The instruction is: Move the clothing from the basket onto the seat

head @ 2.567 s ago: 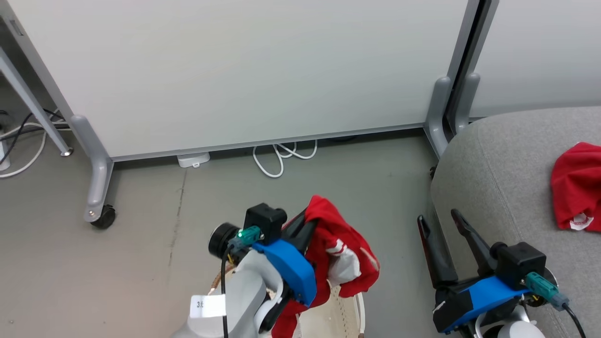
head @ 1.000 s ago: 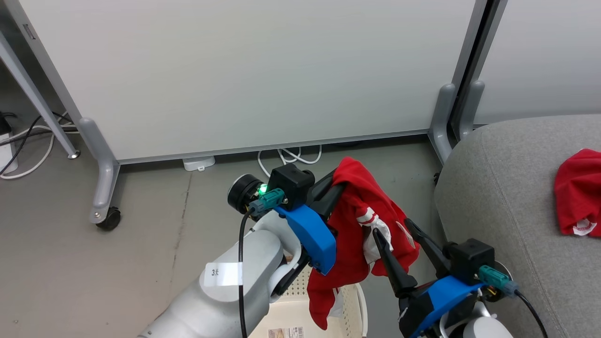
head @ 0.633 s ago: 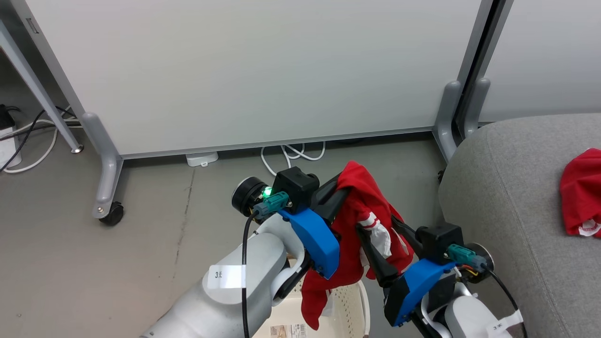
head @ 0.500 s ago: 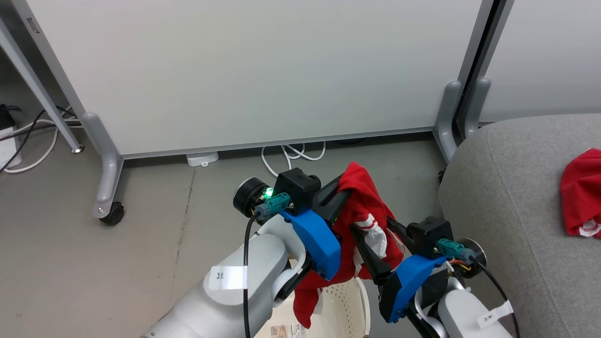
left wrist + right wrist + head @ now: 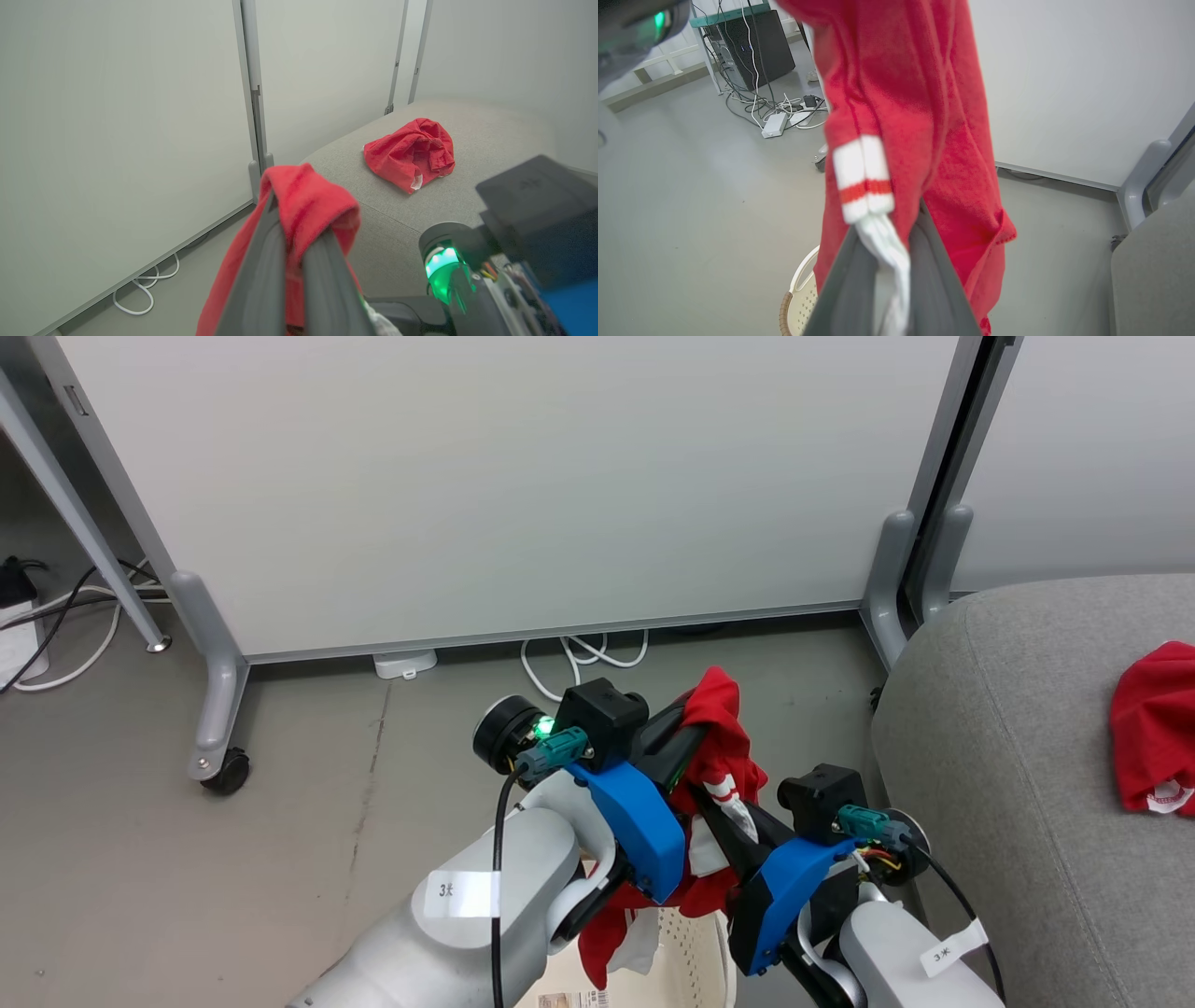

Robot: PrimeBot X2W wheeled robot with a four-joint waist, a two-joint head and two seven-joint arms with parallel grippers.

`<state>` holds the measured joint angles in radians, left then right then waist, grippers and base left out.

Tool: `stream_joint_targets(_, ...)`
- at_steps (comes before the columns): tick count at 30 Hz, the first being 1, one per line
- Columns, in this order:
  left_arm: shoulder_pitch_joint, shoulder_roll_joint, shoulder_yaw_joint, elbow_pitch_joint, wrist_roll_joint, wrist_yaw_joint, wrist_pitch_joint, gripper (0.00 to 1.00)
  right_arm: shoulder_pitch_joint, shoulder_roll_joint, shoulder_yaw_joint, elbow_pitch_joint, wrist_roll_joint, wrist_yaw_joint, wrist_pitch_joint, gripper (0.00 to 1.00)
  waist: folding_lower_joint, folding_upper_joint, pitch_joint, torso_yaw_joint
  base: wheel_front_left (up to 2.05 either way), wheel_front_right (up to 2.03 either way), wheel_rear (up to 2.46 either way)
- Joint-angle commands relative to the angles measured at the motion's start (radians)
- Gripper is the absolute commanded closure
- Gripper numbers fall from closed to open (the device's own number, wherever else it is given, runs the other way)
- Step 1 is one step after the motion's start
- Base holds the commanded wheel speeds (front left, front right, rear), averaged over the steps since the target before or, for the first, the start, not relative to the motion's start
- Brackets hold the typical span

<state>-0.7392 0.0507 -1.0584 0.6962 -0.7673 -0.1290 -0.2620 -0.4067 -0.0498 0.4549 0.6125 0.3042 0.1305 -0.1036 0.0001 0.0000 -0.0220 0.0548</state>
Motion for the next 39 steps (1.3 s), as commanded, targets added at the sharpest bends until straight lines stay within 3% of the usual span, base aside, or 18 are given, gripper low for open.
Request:
stream_joint_targets(1, -0.007, -0.001, -0.002, -0.002, -0.005, -0.003, -0.004, 1.0, -0.013, -0.001, 0.004, 0.006, 0.01, 0.0, -0.008, 1.0, -0.0001, 0.0, -0.001, -0.001, 0.0, 0.0, 0.0)
stream_joint_targets(25, -0.001, -0.001, 0.005, 0.02, -0.001, -0.003, -0.004, 1.0, -0.056, -0.001, 0.053, 0.086, 0.075, 0.0, -0.068, 1.0, -0.0001, 0.0, 0.006, -0.02, 0.0, 0.0, 0.0)
stream_joint_targets(27, 0.002, -0.001, 0.006, 0.02, -0.002, -0.003, -0.004, 0.81, -0.06, -0.001, 0.053, 0.09, 0.077, 0.0, -0.071, 1.0, -0.0001, 0.0, 0.006, -0.023, 0.0, 0.0, 0.0)
stream_joint_targets(28, 0.004, -0.001, 0.007, 0.02, -0.002, -0.003, -0.004, 0.61, -0.062, -0.001, 0.053, 0.092, 0.078, 0.0, -0.073, 1.0, -0.0001, 0.0, 0.007, -0.024, 0.0, 0.0, 0.0)
stream_joint_targets(29, 0.005, -0.001, 0.01, 0.02, -0.001, -0.003, -0.004, 0.35, -0.063, -0.001, 0.052, 0.093, 0.079, 0.0, -0.074, 1.0, -0.0001, 0.0, 0.007, -0.025, 0.0, 0.0, 0.0)
stream_joint_targets(30, 0.009, -0.001, 0.013, 0.018, 0.002, -0.003, -0.004, 0.0, -0.065, -0.001, 0.051, 0.095, 0.079, 0.0, -0.074, 1.0, -0.0001, 0.0, 0.007, -0.025, 0.0, 0.0, 0.0)
stream_joint_targets(39, 0.102, 0.002, 0.084, -0.007, 0.043, -0.003, -0.004, 0.0, -0.066, -0.001, 0.034, 0.099, 0.07, 0.0, -0.091, 1.0, -0.0001, 0.0, 0.01, -0.023, 0.0, 0.0, 0.0)
